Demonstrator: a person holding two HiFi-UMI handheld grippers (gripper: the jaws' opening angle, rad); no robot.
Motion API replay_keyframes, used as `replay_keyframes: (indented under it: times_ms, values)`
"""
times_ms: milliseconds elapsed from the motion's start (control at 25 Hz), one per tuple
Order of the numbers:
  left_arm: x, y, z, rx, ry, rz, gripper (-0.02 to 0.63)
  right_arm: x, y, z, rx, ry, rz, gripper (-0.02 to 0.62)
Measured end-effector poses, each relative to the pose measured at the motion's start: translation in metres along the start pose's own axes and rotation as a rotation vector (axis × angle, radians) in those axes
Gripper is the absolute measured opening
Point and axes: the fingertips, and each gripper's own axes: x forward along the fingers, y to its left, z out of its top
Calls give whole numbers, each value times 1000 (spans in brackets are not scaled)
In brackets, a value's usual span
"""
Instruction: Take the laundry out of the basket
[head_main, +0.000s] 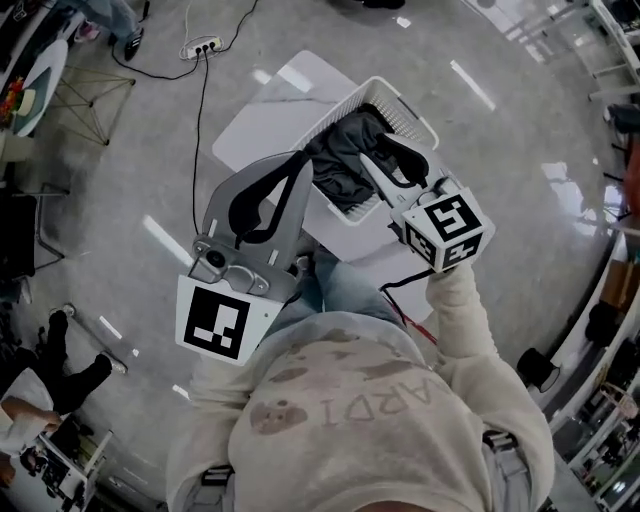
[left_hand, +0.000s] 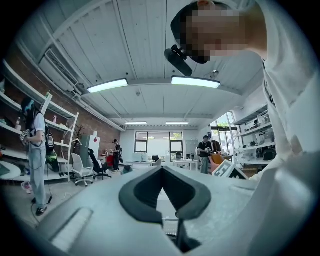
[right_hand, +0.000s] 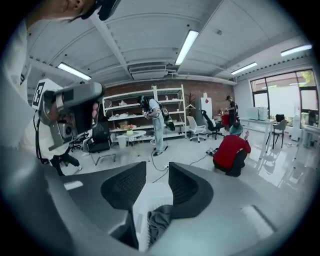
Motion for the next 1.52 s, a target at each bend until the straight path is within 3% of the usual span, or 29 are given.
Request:
replay_keyframes:
  times_ms: [520, 920, 1080, 1360, 1520]
  values:
    - [42, 39, -68, -11, 81, 12, 1, 101, -18, -128, 0, 330, 168, 181]
    - [75, 72, -134, -5, 132, -16, 2, 139, -14, -205, -36, 487, 252, 193]
    - [89, 78, -159, -12, 149, -42, 2, 150, -4, -240, -90, 569, 309, 207]
    - [102, 82, -199, -49, 173, -78, 2, 163, 19, -304, -295, 745, 441, 279]
    - [105, 84, -220, -65, 190, -84, 1, 175, 24, -327, -380, 811, 471, 296]
